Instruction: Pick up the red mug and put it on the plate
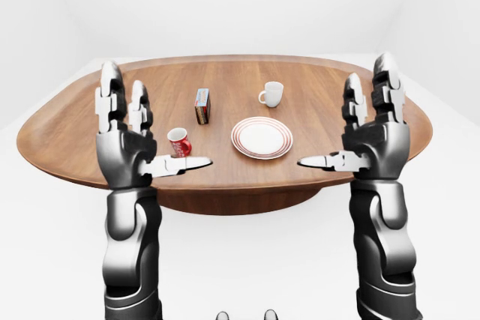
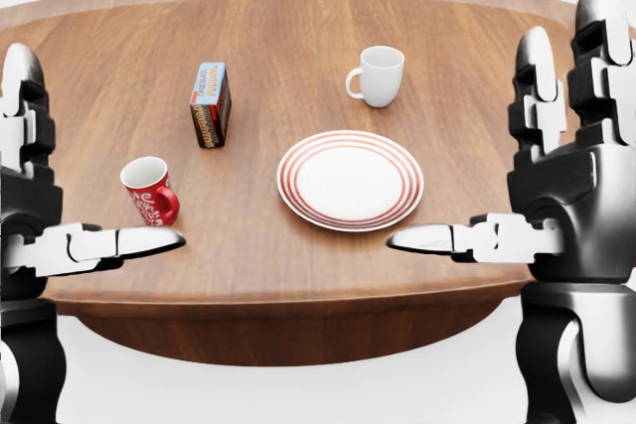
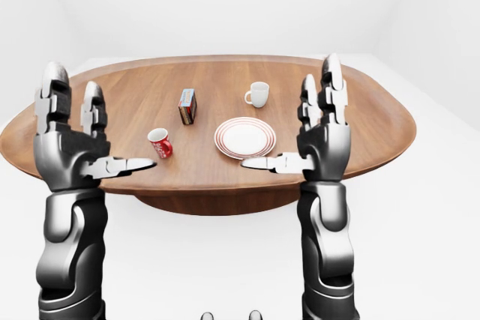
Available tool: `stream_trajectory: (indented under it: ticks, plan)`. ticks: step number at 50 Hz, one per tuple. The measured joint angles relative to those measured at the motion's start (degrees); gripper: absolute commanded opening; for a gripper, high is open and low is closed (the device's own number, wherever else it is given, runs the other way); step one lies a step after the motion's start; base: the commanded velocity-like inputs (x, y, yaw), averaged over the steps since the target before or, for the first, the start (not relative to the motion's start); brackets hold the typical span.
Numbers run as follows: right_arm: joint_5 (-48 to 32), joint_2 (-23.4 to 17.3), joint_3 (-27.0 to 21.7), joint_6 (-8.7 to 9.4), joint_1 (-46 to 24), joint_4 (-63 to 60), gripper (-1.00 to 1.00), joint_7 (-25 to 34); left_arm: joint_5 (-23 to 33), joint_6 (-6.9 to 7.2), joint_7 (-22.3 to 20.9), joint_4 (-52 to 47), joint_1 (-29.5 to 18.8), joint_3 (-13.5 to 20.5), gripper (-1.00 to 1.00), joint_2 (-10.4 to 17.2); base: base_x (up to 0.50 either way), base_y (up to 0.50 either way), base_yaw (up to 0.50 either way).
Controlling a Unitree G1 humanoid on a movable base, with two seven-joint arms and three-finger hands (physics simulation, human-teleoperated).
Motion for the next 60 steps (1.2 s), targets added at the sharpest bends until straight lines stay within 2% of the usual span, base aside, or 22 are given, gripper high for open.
stream_trajectory:
  ticks: [19,60]
  plan:
    - [3.01,-1.97,-1.86,0.0,-2.91,-6.71,1.0,-2.29,-5.49,0.0,4.15,-6.76,-4.46,2.06,1.0,2.06,0.0,0.03,0.0]
    - [2.23,-2.25,-2.24,0.0,-2.58,-7.98,1.0,-1.48,-7.12,0.0,5.03,-6.92,-5.28,3.34,1.0,3.25,0.0,0.5,0.0]
